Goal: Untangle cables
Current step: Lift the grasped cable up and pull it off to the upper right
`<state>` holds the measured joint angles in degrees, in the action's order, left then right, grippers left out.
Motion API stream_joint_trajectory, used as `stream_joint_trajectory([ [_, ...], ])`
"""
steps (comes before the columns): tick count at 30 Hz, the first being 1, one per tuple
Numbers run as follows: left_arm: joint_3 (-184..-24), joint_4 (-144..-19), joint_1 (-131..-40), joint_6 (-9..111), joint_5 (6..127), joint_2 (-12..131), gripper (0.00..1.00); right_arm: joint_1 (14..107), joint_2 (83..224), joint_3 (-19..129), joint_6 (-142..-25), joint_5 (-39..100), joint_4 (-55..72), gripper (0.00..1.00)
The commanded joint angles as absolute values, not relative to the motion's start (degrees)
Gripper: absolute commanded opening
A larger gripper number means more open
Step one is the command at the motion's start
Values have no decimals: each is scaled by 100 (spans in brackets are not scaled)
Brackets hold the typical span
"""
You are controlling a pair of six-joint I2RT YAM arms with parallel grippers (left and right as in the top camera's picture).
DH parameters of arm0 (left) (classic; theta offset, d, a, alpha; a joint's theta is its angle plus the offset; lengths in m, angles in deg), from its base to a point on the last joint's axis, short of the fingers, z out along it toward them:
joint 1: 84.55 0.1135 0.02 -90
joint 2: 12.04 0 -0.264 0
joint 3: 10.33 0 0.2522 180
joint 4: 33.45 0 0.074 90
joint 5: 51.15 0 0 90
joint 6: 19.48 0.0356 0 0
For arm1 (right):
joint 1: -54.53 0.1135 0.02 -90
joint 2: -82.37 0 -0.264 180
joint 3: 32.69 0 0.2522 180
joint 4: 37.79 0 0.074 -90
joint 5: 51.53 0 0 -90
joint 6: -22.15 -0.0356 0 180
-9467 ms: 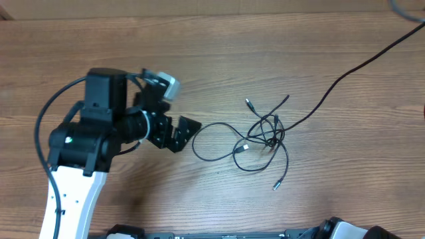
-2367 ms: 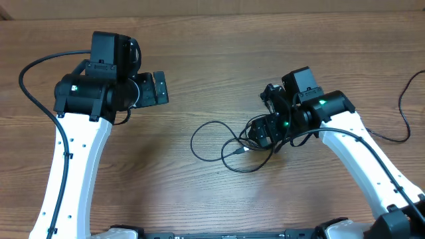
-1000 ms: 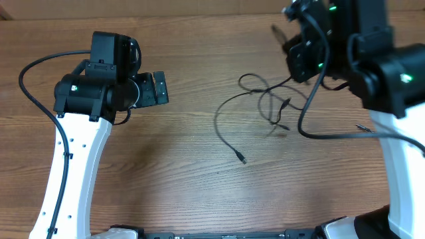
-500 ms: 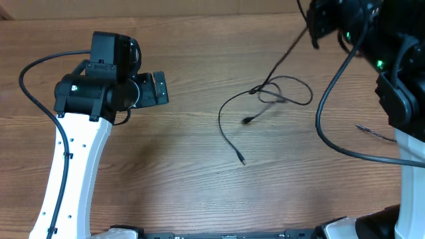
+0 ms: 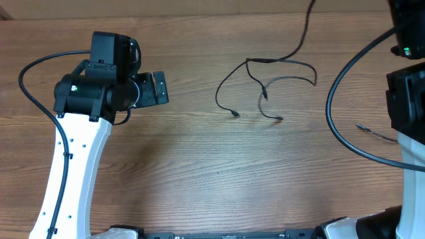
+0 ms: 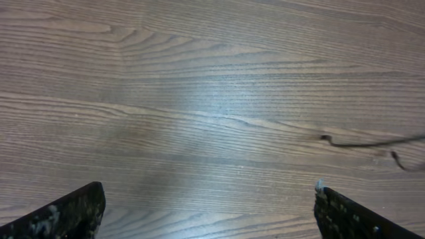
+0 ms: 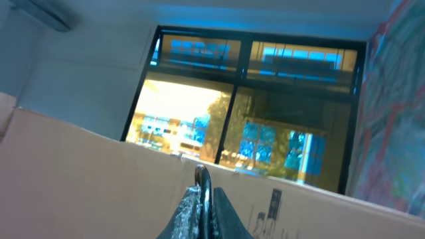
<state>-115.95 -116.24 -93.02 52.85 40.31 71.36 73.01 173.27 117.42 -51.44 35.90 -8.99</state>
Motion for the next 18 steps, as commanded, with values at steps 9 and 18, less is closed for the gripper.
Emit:
stream_joint_trajectory([
  [9,-11608,-11620,-9282,5250,4033,7112,100,7309,17379,11834,-4403,5415,2124,4],
  [18,-11608,-11220,-9282,5226,4033,7112,100,7312,17368,11834,-5282,5385,2448,4],
])
